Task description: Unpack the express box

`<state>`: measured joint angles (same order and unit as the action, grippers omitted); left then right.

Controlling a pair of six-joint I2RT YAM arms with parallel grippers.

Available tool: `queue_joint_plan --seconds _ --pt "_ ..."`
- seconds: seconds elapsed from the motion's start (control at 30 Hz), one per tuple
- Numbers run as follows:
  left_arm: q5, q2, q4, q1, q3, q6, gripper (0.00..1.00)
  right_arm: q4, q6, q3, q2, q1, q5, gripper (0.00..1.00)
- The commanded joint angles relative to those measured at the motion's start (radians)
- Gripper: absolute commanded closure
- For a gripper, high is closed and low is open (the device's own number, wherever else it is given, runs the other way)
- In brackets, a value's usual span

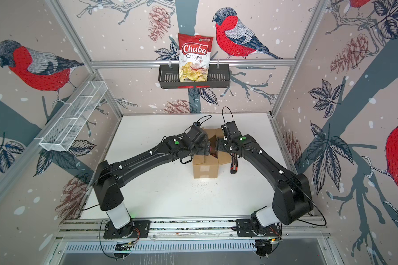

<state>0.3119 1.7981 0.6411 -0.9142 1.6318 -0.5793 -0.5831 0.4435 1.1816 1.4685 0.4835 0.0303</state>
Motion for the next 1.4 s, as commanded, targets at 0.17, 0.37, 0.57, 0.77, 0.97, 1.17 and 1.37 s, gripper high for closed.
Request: queue_joint_plan --seconds 0.17,0.37,0.57,0.77,0.97,1.17,1.37 --pt "0.053 0.097 0.138 -0.014 0.133 0.046 0.09 0.063 0.005 -0.034 -0.025 -0.007 -0.04 0.44" --pt "0.095 0.203 0.257 -0.023 0.274 0.047 0.09 0.079 0.019 -0.043 -0.027 -0.007 -0.06 0.43" --pt "0.188 0.268 0.377 -0.029 0.371 0.021 0.13 0.088 0.021 -0.051 -0.025 -0.008 -0.061 0.46" --pt "0.291 0.273 0.455 -0.032 0.417 -0.001 0.14 0.097 0.03 -0.054 -0.018 -0.008 -0.056 0.5" --pt "0.384 0.271 0.53 -0.035 0.438 -0.032 0.14 0.079 0.032 -0.041 -0.01 -0.008 -0.035 0.53" --pt "0.441 0.227 0.546 -0.035 0.41 -0.058 0.14 0.063 0.032 -0.034 -0.008 -0.008 -0.021 0.54" --pt "0.478 0.167 0.542 -0.035 0.355 -0.082 0.14 0.043 0.032 -0.035 -0.012 -0.007 -0.003 0.55"
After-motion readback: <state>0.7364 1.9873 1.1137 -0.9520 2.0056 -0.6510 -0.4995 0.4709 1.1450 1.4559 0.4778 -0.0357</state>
